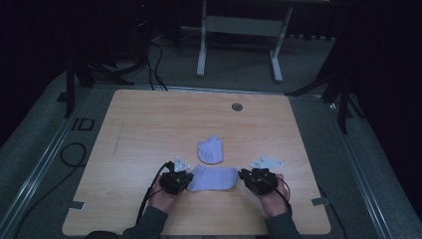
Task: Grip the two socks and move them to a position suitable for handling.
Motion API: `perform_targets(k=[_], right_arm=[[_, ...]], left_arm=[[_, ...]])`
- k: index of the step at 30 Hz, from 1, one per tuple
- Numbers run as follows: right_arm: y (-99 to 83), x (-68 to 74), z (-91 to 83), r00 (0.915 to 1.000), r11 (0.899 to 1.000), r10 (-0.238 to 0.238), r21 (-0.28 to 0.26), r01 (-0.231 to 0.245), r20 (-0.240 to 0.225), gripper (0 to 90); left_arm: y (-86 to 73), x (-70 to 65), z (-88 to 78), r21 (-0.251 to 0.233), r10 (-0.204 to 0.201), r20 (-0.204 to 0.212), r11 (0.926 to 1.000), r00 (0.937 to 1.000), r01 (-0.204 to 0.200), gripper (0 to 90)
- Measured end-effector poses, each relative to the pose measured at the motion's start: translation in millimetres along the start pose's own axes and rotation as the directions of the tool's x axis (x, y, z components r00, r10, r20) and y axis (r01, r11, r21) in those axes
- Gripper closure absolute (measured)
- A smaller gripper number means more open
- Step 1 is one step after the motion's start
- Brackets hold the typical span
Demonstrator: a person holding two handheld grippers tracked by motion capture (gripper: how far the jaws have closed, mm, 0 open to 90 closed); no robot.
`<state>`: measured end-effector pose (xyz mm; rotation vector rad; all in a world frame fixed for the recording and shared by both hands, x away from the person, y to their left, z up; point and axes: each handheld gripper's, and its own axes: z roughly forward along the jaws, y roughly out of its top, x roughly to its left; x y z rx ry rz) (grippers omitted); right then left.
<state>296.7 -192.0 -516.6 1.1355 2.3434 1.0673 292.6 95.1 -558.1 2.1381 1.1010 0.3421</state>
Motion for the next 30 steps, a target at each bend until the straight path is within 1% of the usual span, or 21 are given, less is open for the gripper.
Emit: perform_targets(k=[3,5,8,10,13,17,19,20,22,25,27,28,30], right_arm=[[12.9,4.7,14.3,0.9991,0.999,-0.04,0.012,0.04,-0.011,79.8],[21.3,8.4,24.0,0.9972,0.997,-0.073,0.019,0.074,-0.016,79.8],[34.6,13.7,37.5,0.9931,0.993,-0.115,0.027,0.115,-0.026,80.0],[42.8,16.8,46.3,0.9901,0.99,-0.137,0.036,0.138,-0.034,80.0],[52.4,20.7,58.9,0.9871,0.987,-0.152,0.046,0.154,-0.05,80.1],[62.4,25.0,72.6,0.9849,0.985,-0.157,0.06,0.161,-0.073,79.9],[68.1,27.9,79.2,0.985,0.986,-0.147,0.066,0.154,-0.09,79.8],[68.1,27.9,79.2,0.985,0.986,-0.147,0.066,0.154,-0.09,79.8],[76.9,34.3,87.2,0.9817,0.984,-0.153,0.07,0.161,-0.114,79.1],[84.7,39.6,96.3,0.9801,0.982,-0.159,0.081,0.169,-0.119,77.8],[86.3,40.2,99.1,0.9803,0.982,-0.157,0.085,0.168,-0.12,76.9],[90.0,40.5,109.0,0.9823,0.982,-0.137,0.115,0.152,-0.128,72.5],[91.6,40.4,115.6,0.9845,0.981,-0.133,0.126,0.147,-0.115,71.1]], left_arm=[[-0.2,0.2,-0.3,0.001,-0.001,0.002,1.0,1.0,0.001,89.1],[-0.3,0.3,-0.2,-0.002,-0.006,0.003,1.0,1.0,0.006,89.1],[-0.6,0.0,-0.5,-0.004,-0.004,-0.002,1.0,1.0,0.004,89.0],[-0.6,0.2,-0.8,-0.007,-0.002,-0.005,1.0,1.0,0.002,88.9],[-0.5,0.8,-2.0,-0.013,-0.008,-0.007,0.9999,0.9999,0.008,88.4],[-0.3,1.8,-3.8,-0.027,-0.015,-0.007,0.9995,0.9999,0.015,88.4],[-0.3,1.8,-3.7,-0.03,-0.019,-0.006,0.9994,0.9998,0.019,88.4],[-0.3,1.8,-3.7,-0.03,-0.019,-0.006,0.9994,0.9998,0.019,88.4],[-0.2,1.9,-3.7,-0.029,-0.011,-0.008,0.9995,0.9999,0.01,88.3],[-0.3,1.5,-3.7,-0.03,-0.009,-0.007,0.9995,0.9999,0.009,88.2],[-0.1,1.5,-4.5,-0.033,-0.007,-0.011,0.9994,0.9999,0.006,88.2],[-0.1,1.6,-4.6,-0.033,-0.007,-0.011,0.9994,0.9999,0.006,88.0],[0.0,2.1,-4.9,-0.032,-0.005,-0.012,0.9995,0.9999,0.005,87.9]])
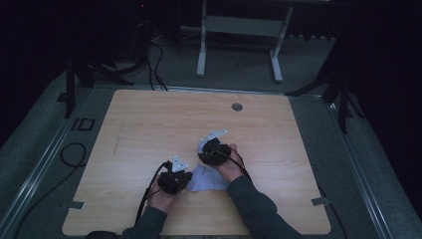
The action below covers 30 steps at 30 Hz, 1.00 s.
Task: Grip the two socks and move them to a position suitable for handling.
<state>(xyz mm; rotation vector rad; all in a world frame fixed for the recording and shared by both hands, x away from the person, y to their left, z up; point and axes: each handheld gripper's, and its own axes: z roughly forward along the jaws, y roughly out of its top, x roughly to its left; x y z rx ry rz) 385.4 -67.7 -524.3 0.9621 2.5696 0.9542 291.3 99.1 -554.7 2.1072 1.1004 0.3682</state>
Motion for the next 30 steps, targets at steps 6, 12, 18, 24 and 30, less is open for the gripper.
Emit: perform_targets(k=[6,12,18,24,30], right_arm=[[1.0,-4.9,18.3,0.9997,0.997,0.026,0.067,-0.026,-0.003,69.1],[0.2,-5.5,25.8,0.9991,0.994,0.041,0.101,-0.041,0.003,73.5],[0.5,-12.4,26.1,0.997,0.991,0.077,0.104,-0.078,0.009,87.3],[1.4,-14.3,26.3,0.9951,0.989,0.099,0.111,-0.099,0.006,89.2],[3.1,-11.2,18.1,0.9923,0.99,0.123,0.075,-0.121,-0.016,89.4]], left_arm=[[-0.1,0.0,0.4,0.001,-0.001,-0.001,1.0,1.0,0.001,87.5],[-0.2,-1.1,1.2,0.006,0.007,0.001,1.0,1.0,-0.007,87.0],[-0.4,-1.5,1.8,0.008,0.009,0.0,0.9999,1.0,-0.009,86.8],[-0.6,-1.9,2.4,0.007,0.008,0.001,0.9999,1.0,-0.008,86.6],[-0.2,0.3,0.8,0.004,0.003,-0.004,1.0,1.0,-0.003,86.6]])
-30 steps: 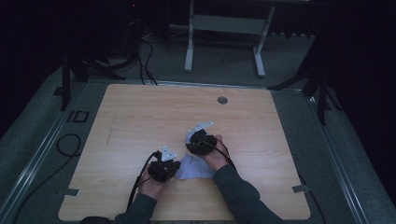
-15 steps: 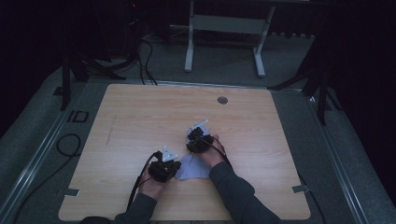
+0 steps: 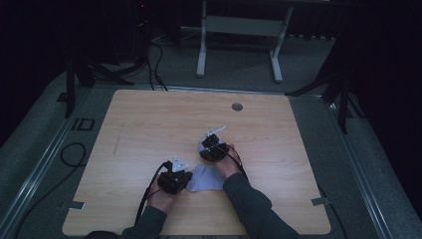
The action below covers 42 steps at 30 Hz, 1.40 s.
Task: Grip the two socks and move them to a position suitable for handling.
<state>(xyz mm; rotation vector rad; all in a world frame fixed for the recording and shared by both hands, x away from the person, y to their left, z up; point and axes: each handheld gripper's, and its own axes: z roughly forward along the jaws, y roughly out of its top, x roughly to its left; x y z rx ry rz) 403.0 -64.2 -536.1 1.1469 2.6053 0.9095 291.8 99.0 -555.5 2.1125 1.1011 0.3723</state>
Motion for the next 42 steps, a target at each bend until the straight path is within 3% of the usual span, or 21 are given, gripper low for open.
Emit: perform_targets(k=[12,16,19,27,29,35,36,42], right_arm=[[8.8,-2.5,-42.1,0.9999,0.993,0.016,-0.119,-0.015,0.004,89.3],[5.0,-12.2,-58.7,0.999,0.986,0.044,-0.163,-0.042,0.006,89.1],[-7.4,-27.7,-68.1,0.9954,0.977,0.096,-0.191,-0.093,0.008,89.1],[-33.4,-50.6,-73.1,0.9884,0.976,0.147,-0.167,-0.138,0.04,89.0],[-41.4,-59.6,-75.1,0.9826,0.973,0.179,-0.156,-0.169,0.051,88.8],[-46.1,-70.6,-76.9,0.9771,0.974,0.202,-0.115,-0.194,0.066,87.3],[-48.1,-75.1,-76.4,0.9714,0.975,0.214,-0.089,-0.206,0.102,87.3],[-51.6,-79.4,-78.8,0.967,0.977,0.207,-0.083,-0.196,0.149,87.4]], left_arm=[[-0.1,0.1,-0.2,0.0,0.0,-0.001,1.0,1.0,0.0,86.4],[-0.5,0.6,-0.7,-0.003,-0.004,-0.002,1.0,1.0,0.004,86.3],[-0.5,1.3,0.0,-0.002,-0.005,-0.005,1.0,1.0,0.005,86.4],[-0.7,1.2,0.6,0.001,-0.007,-0.004,1.0,1.0,0.007,86.3],[-0.6,1.2,0.7,0.001,-0.007,-0.002,1.0,1.0,0.007,86.3],[-0.3,1.4,1.5,0.001,-0.006,0.0,1.0,1.0,0.006,86.2],[-0.3,1.5,1.1,-0.001,-0.007,-0.001,1.0,1.0,0.007,86.2],[-0.3,2.3,0.5,0.0,-0.009,-0.004,1.0,1.0,0.009,86.3]])
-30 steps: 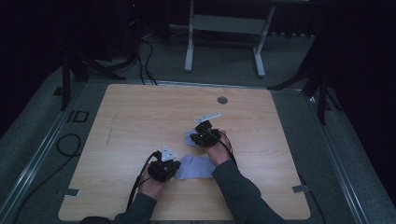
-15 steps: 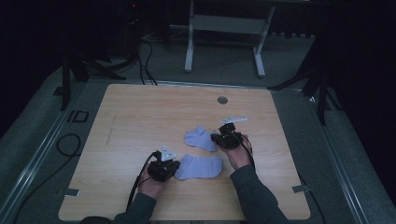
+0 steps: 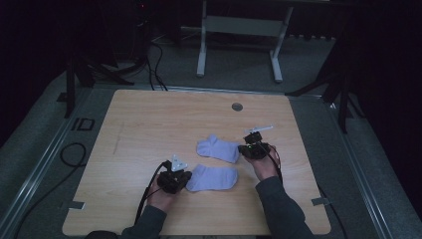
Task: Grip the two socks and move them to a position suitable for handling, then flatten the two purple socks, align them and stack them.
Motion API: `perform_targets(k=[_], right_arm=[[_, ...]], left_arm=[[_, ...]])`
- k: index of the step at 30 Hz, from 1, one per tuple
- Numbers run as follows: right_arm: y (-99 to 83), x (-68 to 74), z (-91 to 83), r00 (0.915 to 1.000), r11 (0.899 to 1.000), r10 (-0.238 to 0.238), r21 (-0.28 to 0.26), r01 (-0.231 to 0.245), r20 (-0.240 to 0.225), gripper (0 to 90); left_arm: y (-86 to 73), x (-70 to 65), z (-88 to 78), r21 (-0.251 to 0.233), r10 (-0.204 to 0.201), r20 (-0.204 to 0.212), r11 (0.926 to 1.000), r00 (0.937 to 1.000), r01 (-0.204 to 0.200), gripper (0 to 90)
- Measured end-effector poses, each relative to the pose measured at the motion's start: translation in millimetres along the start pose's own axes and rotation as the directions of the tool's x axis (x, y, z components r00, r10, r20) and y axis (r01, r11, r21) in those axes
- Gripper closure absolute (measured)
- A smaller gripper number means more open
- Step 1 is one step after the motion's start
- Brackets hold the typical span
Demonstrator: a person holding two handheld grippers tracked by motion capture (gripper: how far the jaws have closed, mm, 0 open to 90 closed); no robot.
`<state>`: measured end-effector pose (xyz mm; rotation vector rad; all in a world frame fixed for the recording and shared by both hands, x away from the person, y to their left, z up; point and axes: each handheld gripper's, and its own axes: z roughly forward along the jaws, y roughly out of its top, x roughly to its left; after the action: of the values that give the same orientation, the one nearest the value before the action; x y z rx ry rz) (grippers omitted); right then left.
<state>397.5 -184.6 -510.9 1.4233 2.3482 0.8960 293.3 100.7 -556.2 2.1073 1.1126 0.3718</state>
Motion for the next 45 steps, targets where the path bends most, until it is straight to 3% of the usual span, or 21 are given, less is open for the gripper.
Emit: perform_targets(k=[3,6,9,15,24,27,38,45], right_arm=[[-1.2,-2.8,-0.7,0.9996,1.0,-0.012,0.01,0.012,0.026,85.4],[-1.7,-5.7,-3.9,0.999,1.0,-0.017,-0.005,0.018,0.042,71.7],[-0.6,-6.0,-6.8,0.9982,1.0,-0.023,-0.019,0.024,0.056,68.0],[8.9,-3.3,-14.3,0.9966,0.993,-0.08,-0.08,0.082,0.021,61.0],[23.9,5.7,-8.4,0.9921,0.989,-0.125,-0.084,0.125,0.008,58.1],[28.8,11.5,-2.6,0.9903,0.987,-0.139,-0.084,0.138,-0.007,58.4],[42.2,45.1,34.2,0.9704,0.971,-0.236,-0.04,0.234,-0.052,57.6],[46.9,57.1,58.6,0.9686,0.971,-0.239,0.007,0.24,-0.068,53.7]], left_arm=[[-0.1,0.1,0.1,0.0,-0.001,0.002,1.0,1.0,0.001,86.2],[0.3,0.7,-0.6,-0.002,0.003,0.0,1.0,1.0,-0.003,86.3],[0.4,1.0,-0.5,-0.001,-0.001,-0.002,1.0,1.0,0.001,86.3],[0.2,0.7,0.0,0.0,0.0,0.0,1.0,1.0,0.0,85.9],[0.2,1.2,-0.2,-0.001,-0.003,-0.001,1.0,1.0,0.003,85.5],[0.2,1.1,0.2,-0.002,-0.005,0.002,1.0,1.0,0.005,85.2],[0.3,0.8,0.5,-0.006,-0.01,0.001,0.9999,1.0,0.01,84.9],[0.4,1.5,-0.1,-0.007,-0.01,0.001,0.9999,0.9999,0.01,84.8]])
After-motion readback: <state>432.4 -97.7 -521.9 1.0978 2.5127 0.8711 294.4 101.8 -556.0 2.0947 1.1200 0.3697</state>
